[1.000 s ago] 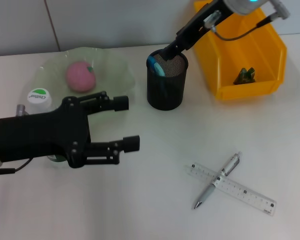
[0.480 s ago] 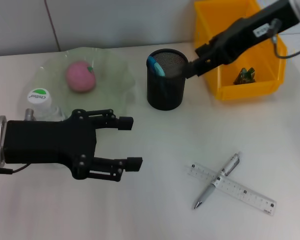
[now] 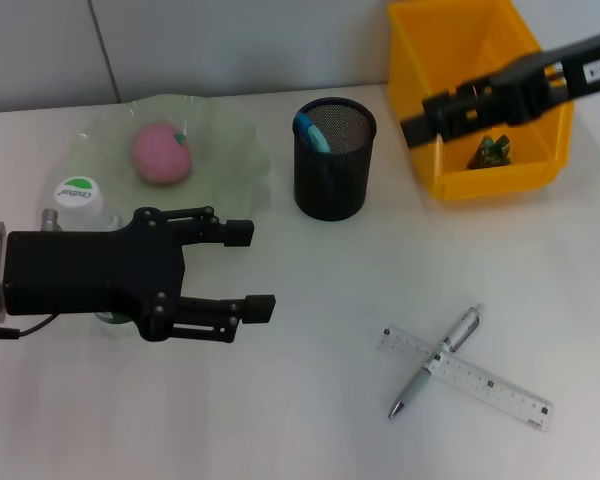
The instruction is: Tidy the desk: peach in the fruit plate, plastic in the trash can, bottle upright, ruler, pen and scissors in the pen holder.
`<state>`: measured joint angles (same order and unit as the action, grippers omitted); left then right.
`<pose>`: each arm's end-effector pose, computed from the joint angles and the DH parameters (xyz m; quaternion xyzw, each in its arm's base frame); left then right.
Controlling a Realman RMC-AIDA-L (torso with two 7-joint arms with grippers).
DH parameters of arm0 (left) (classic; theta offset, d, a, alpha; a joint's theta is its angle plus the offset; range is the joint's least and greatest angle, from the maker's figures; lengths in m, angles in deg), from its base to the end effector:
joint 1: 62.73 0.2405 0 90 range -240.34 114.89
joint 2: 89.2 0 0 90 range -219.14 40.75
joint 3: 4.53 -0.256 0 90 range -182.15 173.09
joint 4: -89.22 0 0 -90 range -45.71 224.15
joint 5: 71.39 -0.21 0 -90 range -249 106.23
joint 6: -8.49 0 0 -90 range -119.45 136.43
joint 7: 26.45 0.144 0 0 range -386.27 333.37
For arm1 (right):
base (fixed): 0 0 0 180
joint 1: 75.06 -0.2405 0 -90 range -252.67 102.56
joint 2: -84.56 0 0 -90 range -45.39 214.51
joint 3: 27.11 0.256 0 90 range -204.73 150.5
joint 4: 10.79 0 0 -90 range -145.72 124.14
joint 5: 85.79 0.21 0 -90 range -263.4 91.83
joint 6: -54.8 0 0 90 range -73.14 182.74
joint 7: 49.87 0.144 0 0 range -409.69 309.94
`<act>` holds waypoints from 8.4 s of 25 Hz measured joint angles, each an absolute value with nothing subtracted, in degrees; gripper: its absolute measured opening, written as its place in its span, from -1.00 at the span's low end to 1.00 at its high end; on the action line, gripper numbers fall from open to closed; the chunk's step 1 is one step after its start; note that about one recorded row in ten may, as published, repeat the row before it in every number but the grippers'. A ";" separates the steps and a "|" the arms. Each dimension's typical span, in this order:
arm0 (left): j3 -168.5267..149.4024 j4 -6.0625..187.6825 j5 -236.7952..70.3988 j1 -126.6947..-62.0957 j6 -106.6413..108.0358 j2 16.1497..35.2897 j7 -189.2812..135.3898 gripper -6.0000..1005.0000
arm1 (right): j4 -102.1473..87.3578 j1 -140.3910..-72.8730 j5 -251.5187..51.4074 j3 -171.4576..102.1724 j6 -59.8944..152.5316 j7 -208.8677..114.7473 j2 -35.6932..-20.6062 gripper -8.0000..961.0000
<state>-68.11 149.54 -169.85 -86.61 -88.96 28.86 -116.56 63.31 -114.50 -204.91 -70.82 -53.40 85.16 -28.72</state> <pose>-0.1912 0.3060 0.0165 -0.9642 -0.0947 -0.2470 0.0209 0.1483 0.3596 0.1136 -0.9323 0.3270 0.1368 0.0718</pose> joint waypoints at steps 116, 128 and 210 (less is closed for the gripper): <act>-70.61 141.34 -175.89 -84.08 -86.52 29.10 -103.72 0.67 | 53.61 -120.31 -233.89 -128.90 -30.08 103.09 -35.05 0.23; -70.18 141.34 -175.89 -84.08 -86.61 29.10 -103.70 0.67 | 52.97 -120.41 -233.89 -128.89 -29.84 103.35 -35.05 -0.20; -70.27 139.80 -175.87 -84.61 -87.48 29.10 -103.40 0.66 | 46.12 -106.14 -169.09 -104.92 14.71 41.10 -34.72 -0.18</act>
<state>-70.27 139.80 -175.87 -84.61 -87.48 29.10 -103.40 46.12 -106.14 -169.09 -104.92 14.71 41.10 -34.72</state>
